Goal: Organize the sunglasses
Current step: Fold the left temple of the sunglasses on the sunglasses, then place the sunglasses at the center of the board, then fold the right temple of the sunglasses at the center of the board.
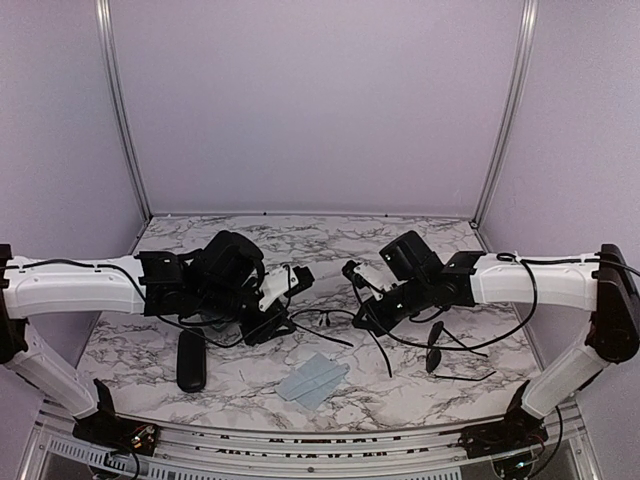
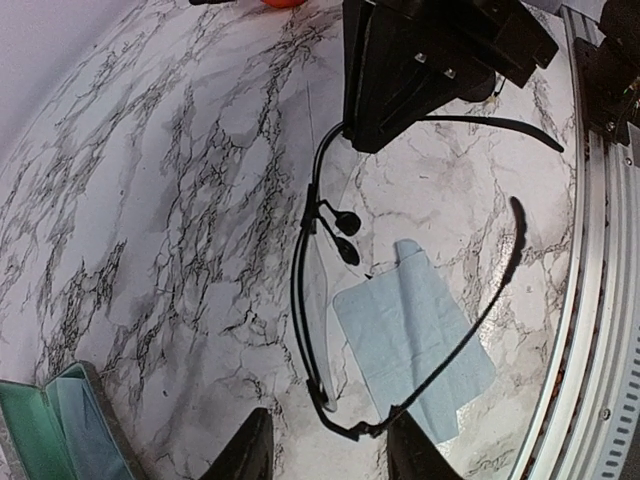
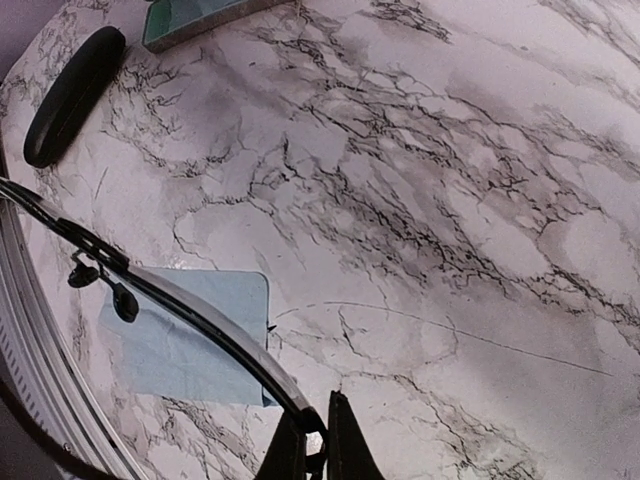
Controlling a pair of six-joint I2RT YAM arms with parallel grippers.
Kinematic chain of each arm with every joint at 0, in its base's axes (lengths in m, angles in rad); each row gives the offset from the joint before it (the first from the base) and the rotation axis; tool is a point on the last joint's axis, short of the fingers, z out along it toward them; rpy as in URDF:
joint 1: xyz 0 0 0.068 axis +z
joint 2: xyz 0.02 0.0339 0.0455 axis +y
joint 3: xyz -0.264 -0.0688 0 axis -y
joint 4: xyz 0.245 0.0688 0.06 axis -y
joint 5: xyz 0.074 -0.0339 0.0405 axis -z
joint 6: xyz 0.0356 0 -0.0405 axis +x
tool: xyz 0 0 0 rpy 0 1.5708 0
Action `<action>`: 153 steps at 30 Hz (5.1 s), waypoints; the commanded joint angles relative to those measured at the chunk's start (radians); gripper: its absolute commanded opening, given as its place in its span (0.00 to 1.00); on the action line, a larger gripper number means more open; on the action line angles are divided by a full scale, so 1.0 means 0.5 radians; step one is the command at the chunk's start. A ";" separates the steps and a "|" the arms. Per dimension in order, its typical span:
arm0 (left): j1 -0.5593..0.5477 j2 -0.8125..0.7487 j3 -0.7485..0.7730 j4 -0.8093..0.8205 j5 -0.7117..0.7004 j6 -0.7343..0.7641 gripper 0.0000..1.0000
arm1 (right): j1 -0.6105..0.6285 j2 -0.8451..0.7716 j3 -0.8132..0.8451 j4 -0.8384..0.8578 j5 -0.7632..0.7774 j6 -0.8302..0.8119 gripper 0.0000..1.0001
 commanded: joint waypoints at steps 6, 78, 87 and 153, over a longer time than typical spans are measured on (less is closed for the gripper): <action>-0.007 0.168 0.143 0.026 0.067 -0.085 0.33 | 0.011 -0.007 0.073 -0.067 0.004 0.008 0.03; 0.432 0.978 0.291 0.441 0.320 -0.873 0.33 | -0.230 -0.021 -0.413 0.177 0.664 0.139 0.24; 0.423 1.048 0.296 0.424 0.436 -0.923 0.31 | -0.159 0.088 -0.413 0.160 0.638 0.100 0.18; 0.200 1.420 0.889 0.183 0.542 -0.923 0.29 | 0.084 -0.197 -0.481 0.398 0.538 0.603 0.37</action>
